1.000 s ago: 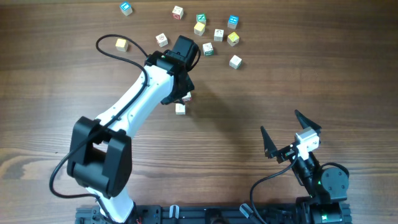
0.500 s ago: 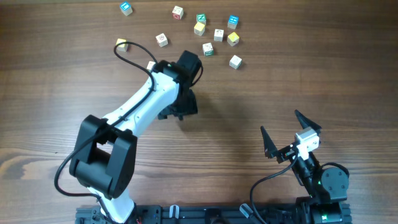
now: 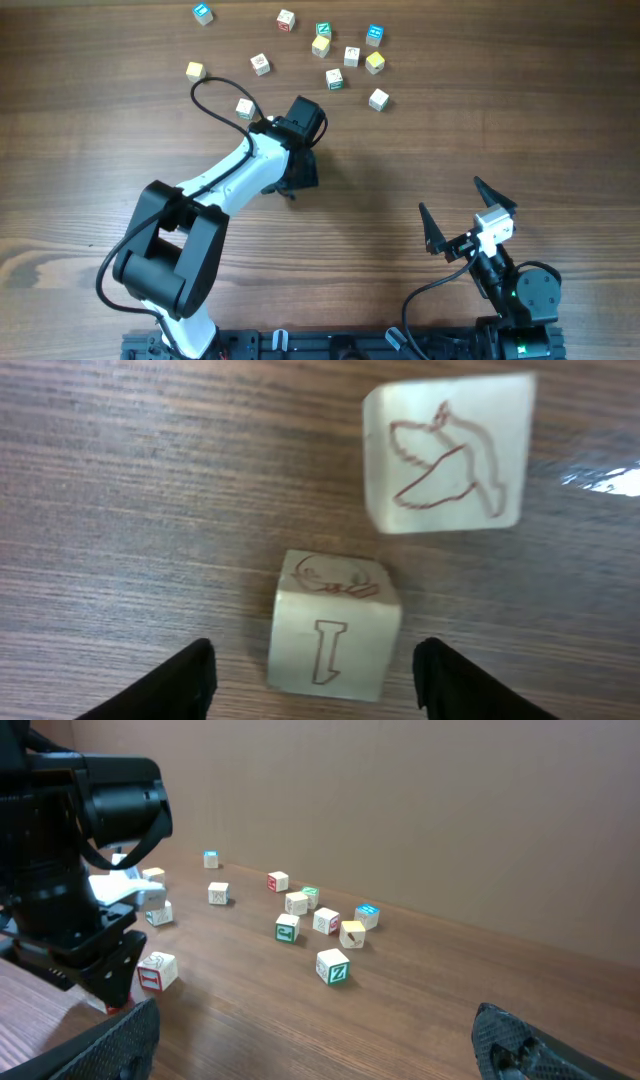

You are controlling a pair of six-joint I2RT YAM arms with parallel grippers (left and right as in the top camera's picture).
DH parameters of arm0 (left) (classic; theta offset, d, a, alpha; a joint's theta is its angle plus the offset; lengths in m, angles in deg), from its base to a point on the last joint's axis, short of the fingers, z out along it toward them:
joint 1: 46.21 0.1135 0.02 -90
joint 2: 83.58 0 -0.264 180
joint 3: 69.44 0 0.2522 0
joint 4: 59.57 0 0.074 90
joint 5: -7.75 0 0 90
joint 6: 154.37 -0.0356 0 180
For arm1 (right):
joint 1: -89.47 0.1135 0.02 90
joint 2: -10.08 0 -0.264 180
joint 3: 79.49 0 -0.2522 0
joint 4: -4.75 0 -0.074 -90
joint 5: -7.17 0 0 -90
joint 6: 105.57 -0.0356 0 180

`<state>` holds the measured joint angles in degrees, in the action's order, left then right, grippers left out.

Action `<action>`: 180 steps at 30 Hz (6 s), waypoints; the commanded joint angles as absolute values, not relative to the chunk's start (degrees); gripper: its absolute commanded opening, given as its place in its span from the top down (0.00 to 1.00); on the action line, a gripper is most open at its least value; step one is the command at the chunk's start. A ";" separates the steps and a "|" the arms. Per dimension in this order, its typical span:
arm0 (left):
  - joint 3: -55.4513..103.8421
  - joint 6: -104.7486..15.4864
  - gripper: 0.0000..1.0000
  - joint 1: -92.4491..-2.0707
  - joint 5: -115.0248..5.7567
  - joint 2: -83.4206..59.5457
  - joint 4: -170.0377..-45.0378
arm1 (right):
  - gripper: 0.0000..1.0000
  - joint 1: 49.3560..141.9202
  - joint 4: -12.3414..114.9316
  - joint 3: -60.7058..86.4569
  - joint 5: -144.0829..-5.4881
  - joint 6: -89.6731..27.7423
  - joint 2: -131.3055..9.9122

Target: Form a circle

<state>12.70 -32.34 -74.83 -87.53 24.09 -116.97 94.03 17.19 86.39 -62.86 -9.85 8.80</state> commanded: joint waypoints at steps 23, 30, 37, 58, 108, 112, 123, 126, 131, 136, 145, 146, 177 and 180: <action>10.95 -40.07 0.54 -74.81 -93.21 24.44 -115.35 | 0.00 94.16 16.88 86.46 -62.34 -9.57 9.06; 10.95 -49.58 0.62 -74.81 -89.58 24.44 -114.83 | 0.00 94.16 16.88 86.46 -62.34 -9.57 9.06; 10.95 -50.74 0.61 -74.81 -89.58 24.44 -113.95 | 0.00 94.16 16.88 86.46 -62.34 -9.57 9.06; 10.95 -54.98 0.57 -74.81 -89.80 24.44 -112.09 | 0.00 94.16 16.88 86.46 -62.34 -9.57 9.06; 10.95 -50.70 0.64 -74.81 -92.93 24.44 -111.68 | 0.00 94.16 16.88 86.46 -62.36 -9.55 9.06; 10.95 -50.67 0.63 -74.81 -94.17 24.44 -111.68 | 0.00 94.16 16.88 86.46 -62.34 -9.57 9.06; 10.95 -50.65 0.45 -74.81 -94.13 24.44 -111.66 | 0.00 94.16 16.88 86.46 -62.34 -9.57 9.06; 10.95 -50.63 0.37 -74.81 -94.09 24.44 -111.66 | 0.00 94.16 16.88 86.46 -62.34 -9.57 9.06; 11.72 -50.65 0.34 -74.70 -93.28 23.74 -111.92 | 0.00 94.16 16.88 86.46 -62.36 -9.57 9.06; 19.06 -50.65 0.25 -72.95 -93.30 17.69 -112.97 | 0.00 94.16 16.86 86.46 -62.34 -9.57 9.06; 34.93 -45.78 0.62 -63.01 -93.23 14.13 -107.00 | 0.00 94.16 16.88 86.46 -62.34 -9.59 9.06; 34.93 -45.41 0.74 -62.09 -93.23 14.39 -105.97 | 0.00 94.16 16.88 86.46 -62.34 -9.55 9.06; 34.86 -38.65 0.26 -57.15 -94.35 39.57 -107.81 | 0.00 94.16 16.88 86.46 -62.36 -9.57 9.06; 34.86 -38.65 0.26 -56.06 -94.35 39.87 -107.53 | 0.00 94.16 16.88 86.46 -62.36 -9.57 9.06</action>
